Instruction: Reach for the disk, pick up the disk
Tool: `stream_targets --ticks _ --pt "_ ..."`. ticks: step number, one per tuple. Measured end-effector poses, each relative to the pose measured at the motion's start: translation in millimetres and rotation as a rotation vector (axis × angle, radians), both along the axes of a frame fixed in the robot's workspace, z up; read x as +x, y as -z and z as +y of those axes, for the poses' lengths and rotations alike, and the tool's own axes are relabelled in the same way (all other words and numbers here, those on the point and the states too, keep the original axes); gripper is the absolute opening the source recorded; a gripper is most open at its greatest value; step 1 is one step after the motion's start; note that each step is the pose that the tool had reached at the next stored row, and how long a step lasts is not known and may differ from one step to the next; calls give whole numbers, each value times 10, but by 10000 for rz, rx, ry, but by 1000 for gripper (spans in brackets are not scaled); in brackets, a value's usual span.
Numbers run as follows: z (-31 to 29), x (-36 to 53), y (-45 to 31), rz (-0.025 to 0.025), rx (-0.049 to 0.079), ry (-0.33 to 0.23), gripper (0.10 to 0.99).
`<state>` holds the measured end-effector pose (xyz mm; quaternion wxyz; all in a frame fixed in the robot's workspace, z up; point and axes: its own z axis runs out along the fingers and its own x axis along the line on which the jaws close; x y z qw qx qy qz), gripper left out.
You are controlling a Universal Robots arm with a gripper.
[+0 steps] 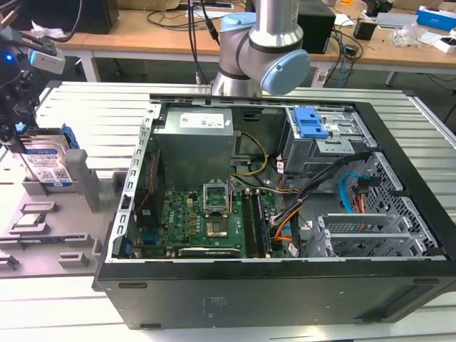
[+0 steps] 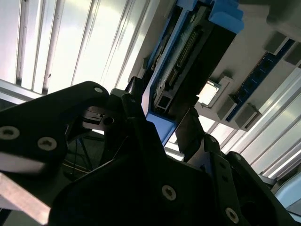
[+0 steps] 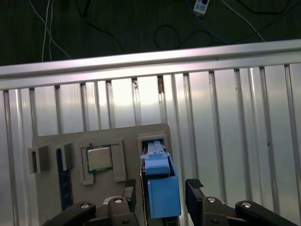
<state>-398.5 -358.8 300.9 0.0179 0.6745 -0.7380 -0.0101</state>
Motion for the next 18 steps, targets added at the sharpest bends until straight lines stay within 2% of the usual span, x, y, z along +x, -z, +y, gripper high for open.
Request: stream_targets --ticks 7,14,16,18 --pt "0 0 86 0 -4 -19 545" --pt "0 0 92 0 -5 -21 545" --pt "0 0 93 1 -4 -21 525" --pt "0 0 93 1 -5 -21 396"
